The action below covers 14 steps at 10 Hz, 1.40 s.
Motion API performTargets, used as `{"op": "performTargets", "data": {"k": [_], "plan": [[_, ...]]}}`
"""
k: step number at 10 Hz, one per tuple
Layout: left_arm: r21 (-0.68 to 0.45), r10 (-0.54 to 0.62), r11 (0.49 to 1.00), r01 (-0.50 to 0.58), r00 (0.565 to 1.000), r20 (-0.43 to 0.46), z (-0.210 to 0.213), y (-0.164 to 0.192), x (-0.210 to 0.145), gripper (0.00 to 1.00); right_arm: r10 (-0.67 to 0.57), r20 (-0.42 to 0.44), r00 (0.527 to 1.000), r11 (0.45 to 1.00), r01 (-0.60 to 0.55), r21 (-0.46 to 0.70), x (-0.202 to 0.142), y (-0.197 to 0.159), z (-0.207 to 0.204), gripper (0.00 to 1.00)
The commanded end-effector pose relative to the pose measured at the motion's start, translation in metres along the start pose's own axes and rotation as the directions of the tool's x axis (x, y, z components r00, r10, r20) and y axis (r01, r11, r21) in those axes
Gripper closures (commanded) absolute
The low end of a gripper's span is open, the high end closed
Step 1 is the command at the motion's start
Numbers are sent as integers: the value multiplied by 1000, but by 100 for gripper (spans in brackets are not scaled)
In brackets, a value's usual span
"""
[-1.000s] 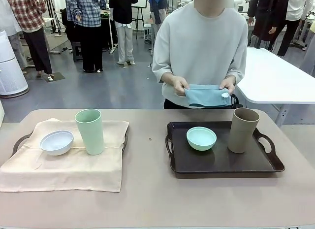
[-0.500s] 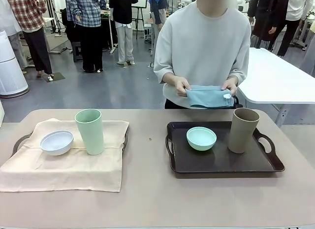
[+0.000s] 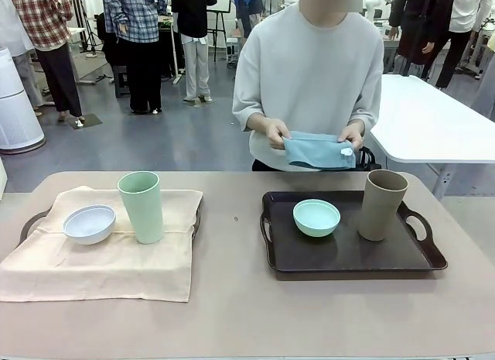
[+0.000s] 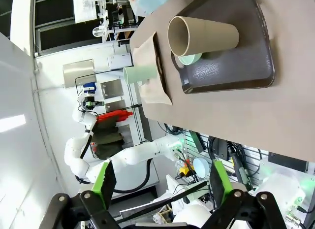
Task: Set up a tray with a mat and arrange the tableware.
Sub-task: Pick up the Picnic Bowl and Reusable plastic cup from the Handle tray in front of the human's position and hold them in the air.
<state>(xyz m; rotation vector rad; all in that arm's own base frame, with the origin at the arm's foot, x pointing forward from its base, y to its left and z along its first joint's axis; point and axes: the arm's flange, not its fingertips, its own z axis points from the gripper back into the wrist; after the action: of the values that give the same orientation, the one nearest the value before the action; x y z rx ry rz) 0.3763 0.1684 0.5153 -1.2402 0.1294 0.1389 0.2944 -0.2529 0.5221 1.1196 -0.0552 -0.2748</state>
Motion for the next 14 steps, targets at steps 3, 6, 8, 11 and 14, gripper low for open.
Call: {"op": "performTargets", "data": {"k": [3, 6, 8, 11, 14], "plan": [[-3, -6, 1000, 6, 1000, -2, 1, -1, -1, 11, 12, -3, 1000, 1000, -12, 8, 0, 1, 0, 0], [-3, -6, 1000, 6, 1000, -2, 1, -1, -1, 11, 12, -3, 1000, 1000, -12, 8, 0, 1, 0, 0], [-3, -6, 1000, 6, 1000, -2, 1, -1, -1, 11, 12, -3, 1000, 1000, -12, 8, 0, 1, 0, 0], [-3, -6, 1000, 6, 1000, -2, 1, -1, -1, 11, 12, -3, 1000, 1000, -12, 8, 0, 1, 0, 0], [-3, -6, 1000, 6, 1000, -2, 1, -1, -1, 11, 12, -3, 1000, 1000, -12, 8, 0, 1, 0, 0]]}}
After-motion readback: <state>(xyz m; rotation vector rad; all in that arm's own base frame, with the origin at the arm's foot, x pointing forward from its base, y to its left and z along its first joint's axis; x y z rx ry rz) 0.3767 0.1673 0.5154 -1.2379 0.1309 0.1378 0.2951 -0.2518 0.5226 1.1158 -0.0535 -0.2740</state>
